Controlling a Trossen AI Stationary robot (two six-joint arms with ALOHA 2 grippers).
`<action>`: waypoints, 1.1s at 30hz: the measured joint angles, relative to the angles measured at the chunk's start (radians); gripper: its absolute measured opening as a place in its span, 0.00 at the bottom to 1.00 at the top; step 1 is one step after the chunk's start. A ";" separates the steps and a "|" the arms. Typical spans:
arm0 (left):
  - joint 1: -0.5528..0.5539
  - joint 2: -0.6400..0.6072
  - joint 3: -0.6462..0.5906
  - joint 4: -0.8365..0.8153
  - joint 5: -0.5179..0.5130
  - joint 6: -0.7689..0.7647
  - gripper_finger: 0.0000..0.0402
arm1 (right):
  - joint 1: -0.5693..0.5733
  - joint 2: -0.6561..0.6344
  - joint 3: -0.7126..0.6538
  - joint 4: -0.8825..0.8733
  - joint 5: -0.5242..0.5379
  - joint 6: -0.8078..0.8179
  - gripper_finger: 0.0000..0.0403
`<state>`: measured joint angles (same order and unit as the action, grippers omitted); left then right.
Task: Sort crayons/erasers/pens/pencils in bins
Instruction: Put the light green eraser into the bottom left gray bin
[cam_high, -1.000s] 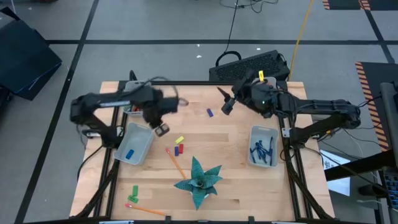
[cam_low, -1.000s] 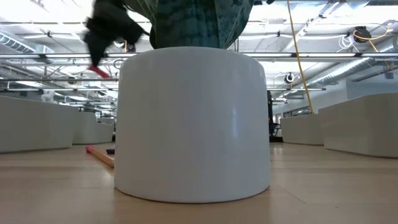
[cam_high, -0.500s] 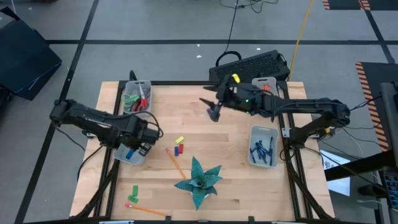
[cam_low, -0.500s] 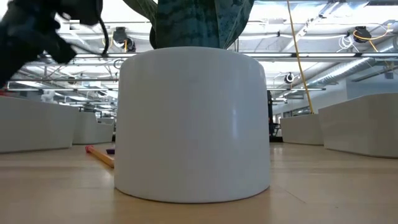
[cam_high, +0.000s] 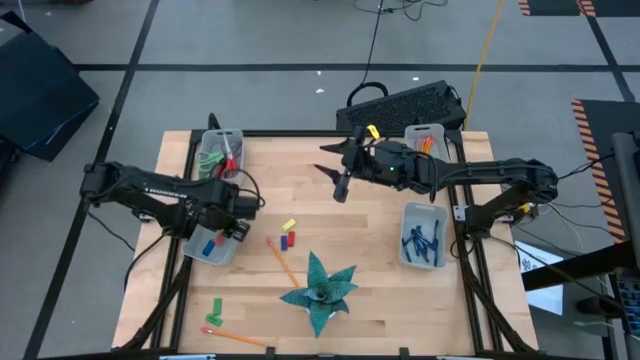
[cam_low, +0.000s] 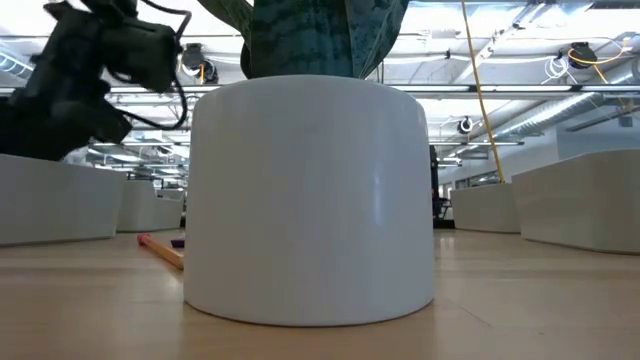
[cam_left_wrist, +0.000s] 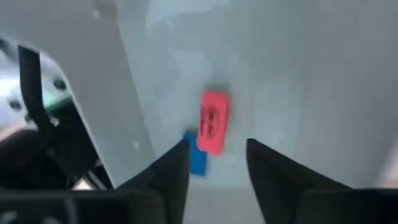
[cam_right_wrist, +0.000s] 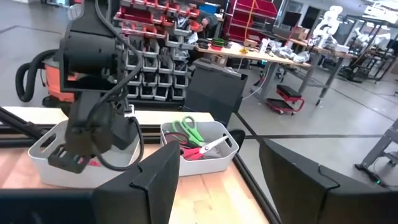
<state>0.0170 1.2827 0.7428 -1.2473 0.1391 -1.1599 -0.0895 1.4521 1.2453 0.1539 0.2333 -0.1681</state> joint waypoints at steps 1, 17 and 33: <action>0.012 0.000 0.020 -0.010 0.025 0.003 0.44 | 0.000 0.000 0.000 0.000 0.000 0.010 0.53; 0.021 0.107 0.345 0.274 -0.217 0.123 0.49 | -0.010 0.000 0.000 -0.001 0.001 0.052 0.53; 0.006 0.485 0.351 0.540 -0.252 0.449 0.52 | 0.021 -0.006 0.000 -0.037 -0.001 0.096 0.53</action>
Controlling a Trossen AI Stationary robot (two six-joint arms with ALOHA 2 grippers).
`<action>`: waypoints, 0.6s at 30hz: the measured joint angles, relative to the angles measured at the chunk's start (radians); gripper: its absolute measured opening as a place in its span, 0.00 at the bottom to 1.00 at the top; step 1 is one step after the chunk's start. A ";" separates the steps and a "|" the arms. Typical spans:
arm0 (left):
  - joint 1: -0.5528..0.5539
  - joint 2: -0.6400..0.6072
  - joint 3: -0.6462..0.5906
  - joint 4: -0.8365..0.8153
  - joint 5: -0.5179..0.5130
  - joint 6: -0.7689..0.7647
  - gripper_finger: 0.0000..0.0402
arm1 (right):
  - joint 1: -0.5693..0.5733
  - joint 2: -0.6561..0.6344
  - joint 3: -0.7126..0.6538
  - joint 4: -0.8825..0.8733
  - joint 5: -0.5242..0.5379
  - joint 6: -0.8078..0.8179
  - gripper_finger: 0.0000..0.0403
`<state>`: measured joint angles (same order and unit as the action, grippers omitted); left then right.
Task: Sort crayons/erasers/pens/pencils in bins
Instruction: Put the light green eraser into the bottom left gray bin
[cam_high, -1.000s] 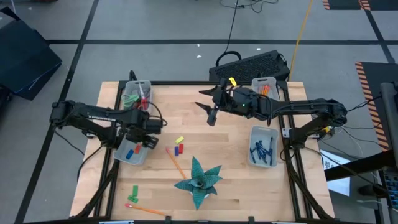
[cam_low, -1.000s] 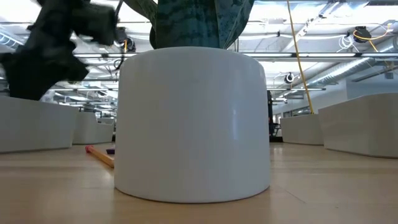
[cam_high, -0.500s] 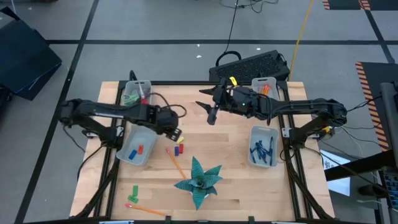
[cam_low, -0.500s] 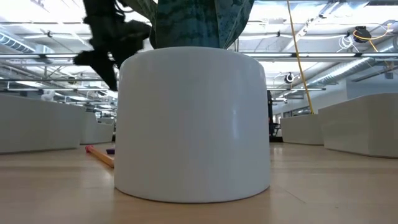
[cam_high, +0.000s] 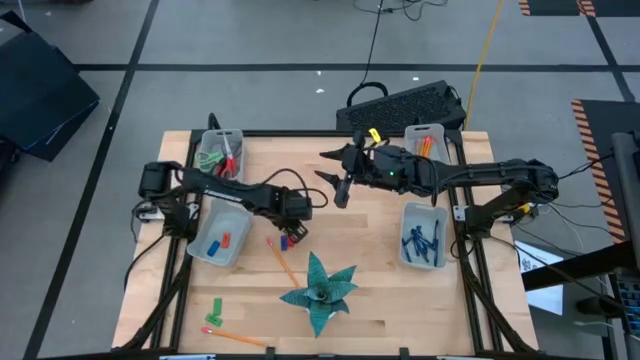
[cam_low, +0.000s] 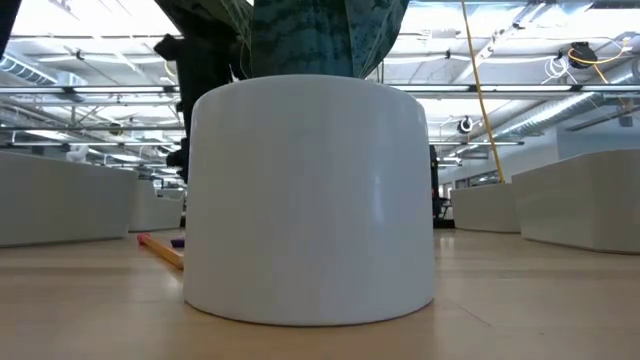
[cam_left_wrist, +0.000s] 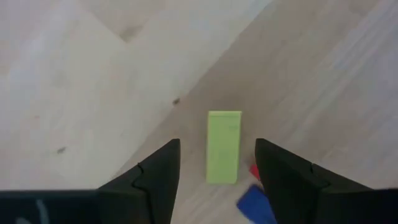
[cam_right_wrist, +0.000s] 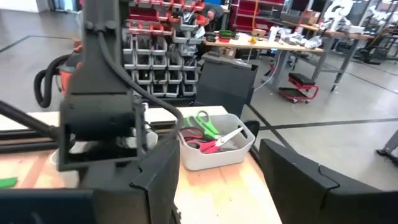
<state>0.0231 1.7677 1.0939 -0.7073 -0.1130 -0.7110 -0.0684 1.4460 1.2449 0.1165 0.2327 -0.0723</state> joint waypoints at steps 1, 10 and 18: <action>0.000 0.006 0.000 0.006 0.006 0.009 0.53 | 0.006 0.000 0.000 -0.002 0.000 0.000 0.53; -0.024 0.085 0.002 0.058 -0.019 0.026 0.53 | 0.038 0.000 0.000 -0.032 0.001 0.008 0.53; -0.055 0.122 0.005 0.052 -0.060 -0.062 0.39 | 0.038 0.000 0.000 -0.027 0.006 0.008 0.53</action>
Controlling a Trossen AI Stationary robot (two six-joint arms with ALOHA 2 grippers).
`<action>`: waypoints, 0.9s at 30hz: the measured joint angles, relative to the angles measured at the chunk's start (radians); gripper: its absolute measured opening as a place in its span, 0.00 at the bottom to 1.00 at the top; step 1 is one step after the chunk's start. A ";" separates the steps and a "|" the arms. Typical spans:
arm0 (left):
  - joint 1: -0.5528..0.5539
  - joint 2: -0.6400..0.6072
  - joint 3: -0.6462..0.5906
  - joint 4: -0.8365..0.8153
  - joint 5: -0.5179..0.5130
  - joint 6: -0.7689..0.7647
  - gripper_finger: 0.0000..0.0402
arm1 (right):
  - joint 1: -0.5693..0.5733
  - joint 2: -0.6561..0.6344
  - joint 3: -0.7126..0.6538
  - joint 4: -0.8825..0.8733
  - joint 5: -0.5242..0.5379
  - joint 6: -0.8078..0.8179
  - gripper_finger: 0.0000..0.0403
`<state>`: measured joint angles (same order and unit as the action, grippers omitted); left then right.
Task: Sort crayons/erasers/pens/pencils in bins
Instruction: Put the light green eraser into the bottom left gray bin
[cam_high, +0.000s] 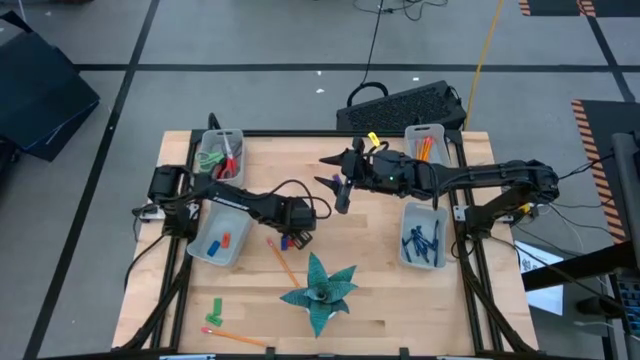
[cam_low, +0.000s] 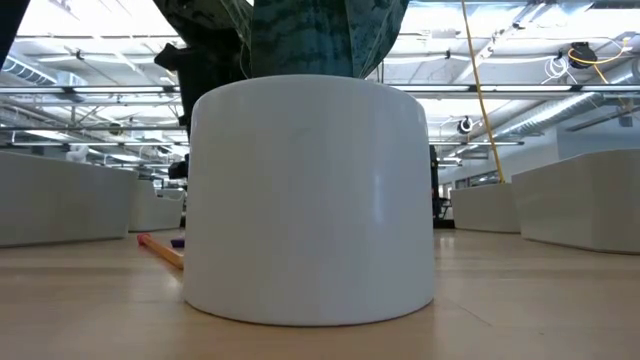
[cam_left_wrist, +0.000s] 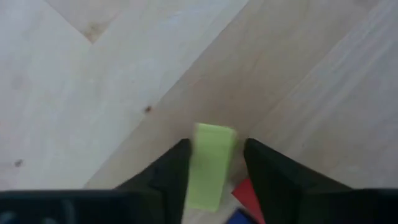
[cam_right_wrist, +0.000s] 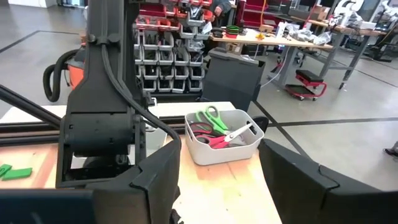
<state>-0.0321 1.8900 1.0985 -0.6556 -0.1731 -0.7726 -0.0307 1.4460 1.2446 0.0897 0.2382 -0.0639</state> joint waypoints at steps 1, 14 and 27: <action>0.000 0.000 0.000 0.000 0.005 -0.011 0.35 | 0.000 0.000 0.000 0.001 0.000 0.000 0.53; 0.042 -0.062 -0.008 -0.011 0.043 -0.033 0.16 | 0.000 0.000 0.000 0.004 0.000 -0.001 0.53; 0.015 -0.467 -0.007 -0.403 0.087 -0.160 0.17 | -0.012 0.000 0.000 -0.006 0.000 -0.056 0.53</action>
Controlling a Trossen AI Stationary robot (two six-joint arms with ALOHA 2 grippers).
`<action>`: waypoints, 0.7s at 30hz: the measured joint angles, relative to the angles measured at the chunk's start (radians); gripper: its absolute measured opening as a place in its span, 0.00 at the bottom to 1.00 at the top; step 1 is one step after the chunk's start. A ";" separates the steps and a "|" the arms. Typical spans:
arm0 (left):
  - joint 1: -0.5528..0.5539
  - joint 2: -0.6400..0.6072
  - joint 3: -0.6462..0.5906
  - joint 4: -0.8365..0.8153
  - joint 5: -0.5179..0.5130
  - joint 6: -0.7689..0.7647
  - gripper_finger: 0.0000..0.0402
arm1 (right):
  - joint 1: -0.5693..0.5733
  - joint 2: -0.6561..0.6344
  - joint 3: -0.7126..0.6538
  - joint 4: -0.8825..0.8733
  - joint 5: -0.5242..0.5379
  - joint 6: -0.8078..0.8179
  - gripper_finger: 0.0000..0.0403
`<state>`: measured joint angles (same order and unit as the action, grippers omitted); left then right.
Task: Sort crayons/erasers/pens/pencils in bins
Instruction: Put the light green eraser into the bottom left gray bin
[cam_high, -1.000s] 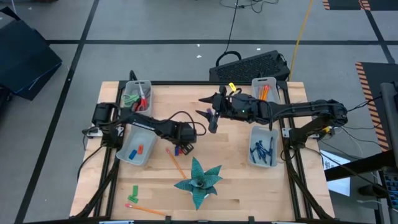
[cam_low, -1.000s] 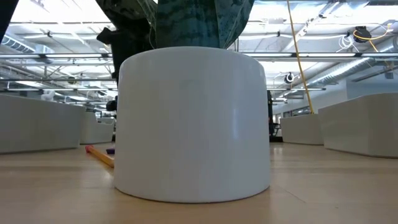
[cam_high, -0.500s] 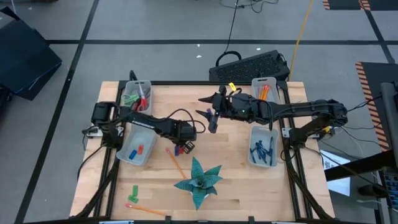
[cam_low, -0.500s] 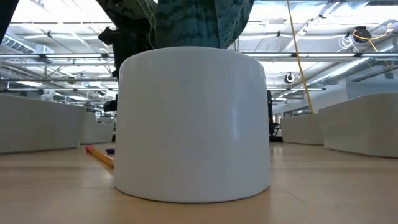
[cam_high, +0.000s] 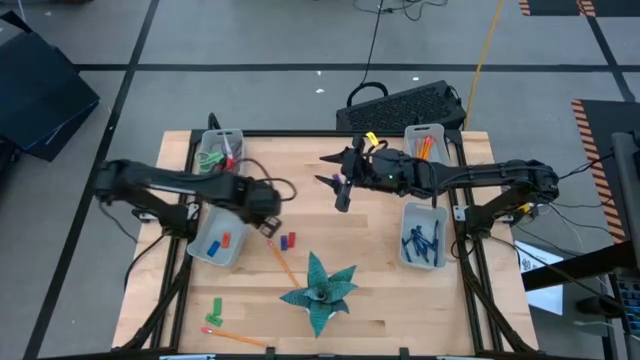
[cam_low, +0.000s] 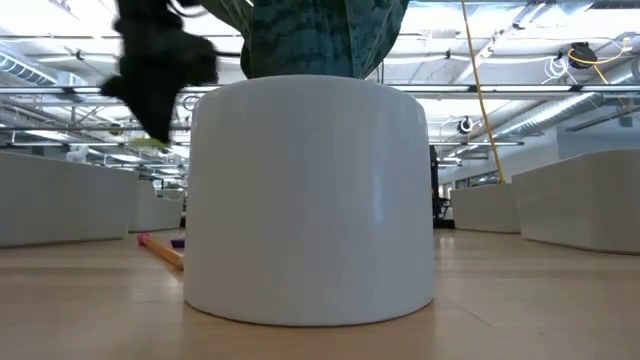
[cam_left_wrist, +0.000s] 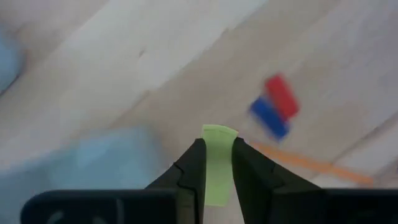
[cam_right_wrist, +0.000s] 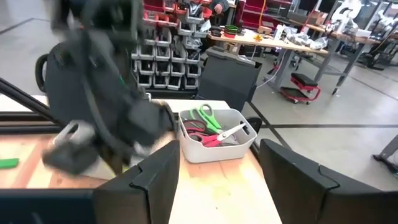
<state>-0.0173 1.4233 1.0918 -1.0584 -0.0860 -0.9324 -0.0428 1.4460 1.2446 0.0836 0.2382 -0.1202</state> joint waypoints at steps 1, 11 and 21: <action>-0.010 -0.025 -0.001 -0.043 0.000 -0.021 0.17 | -0.002 0.000 0.000 -0.006 0.000 -0.002 0.53; -0.090 -0.122 -0.071 -0.358 0.005 -0.204 0.17 | -0.022 0.000 0.000 -0.067 0.000 0.003 0.53; -0.088 -0.114 -0.349 -0.092 0.059 -0.346 0.20 | -0.043 0.000 0.001 -0.098 -0.003 0.108 0.53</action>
<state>-0.1051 1.3096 0.7431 -1.1503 -0.0271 -1.2779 -0.0859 1.4460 1.2453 -0.0140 0.2349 -0.0120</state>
